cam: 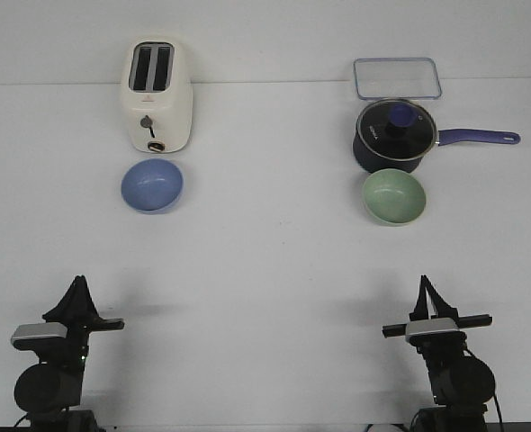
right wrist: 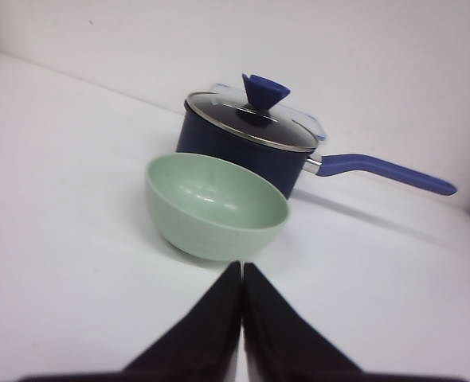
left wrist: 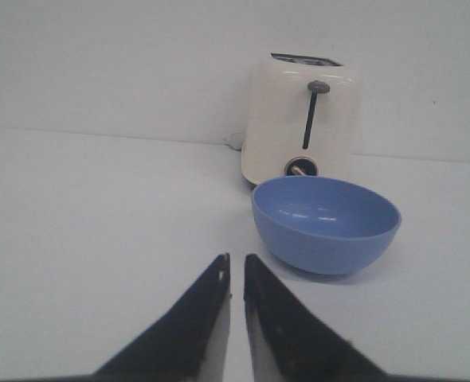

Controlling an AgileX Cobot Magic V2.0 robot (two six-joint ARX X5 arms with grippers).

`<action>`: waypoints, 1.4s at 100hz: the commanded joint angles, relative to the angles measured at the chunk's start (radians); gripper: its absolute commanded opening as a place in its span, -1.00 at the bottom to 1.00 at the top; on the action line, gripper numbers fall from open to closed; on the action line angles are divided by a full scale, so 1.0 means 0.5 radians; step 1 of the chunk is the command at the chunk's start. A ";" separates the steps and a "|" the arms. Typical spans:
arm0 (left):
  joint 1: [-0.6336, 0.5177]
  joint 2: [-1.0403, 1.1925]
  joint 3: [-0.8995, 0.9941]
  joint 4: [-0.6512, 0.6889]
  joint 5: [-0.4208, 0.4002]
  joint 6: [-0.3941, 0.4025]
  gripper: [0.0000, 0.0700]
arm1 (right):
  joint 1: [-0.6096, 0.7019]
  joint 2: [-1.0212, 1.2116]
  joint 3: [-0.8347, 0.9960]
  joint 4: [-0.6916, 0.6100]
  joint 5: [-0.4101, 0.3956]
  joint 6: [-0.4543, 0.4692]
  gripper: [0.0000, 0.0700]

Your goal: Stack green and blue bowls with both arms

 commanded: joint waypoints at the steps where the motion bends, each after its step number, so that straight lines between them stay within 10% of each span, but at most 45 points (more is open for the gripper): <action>1: 0.000 -0.003 -0.040 0.021 0.014 -0.004 -0.96 | -0.001 0.000 -0.004 0.028 -0.022 0.255 -1.00; 26: 0.000 -0.003 -0.040 0.021 0.014 -0.004 -0.96 | -0.001 0.000 0.031 -0.015 0.038 0.961 -1.00; 52: 0.000 -0.003 -0.040 0.021 0.014 -0.004 -0.96 | -0.007 0.269 0.497 -0.323 0.102 1.207 -1.00; 74: 0.000 -0.003 -0.040 0.021 0.014 -0.004 -0.96 | -0.032 0.976 1.138 -0.718 0.121 1.168 -0.96; 97: 0.000 -0.003 -0.040 0.021 0.014 -0.004 -0.96 | -0.088 1.751 1.679 -1.010 0.087 1.043 0.36; 140: 0.000 -0.003 -0.040 0.021 0.014 -0.004 -0.96 | -0.320 2.946 2.255 -0.992 -0.052 0.893 0.39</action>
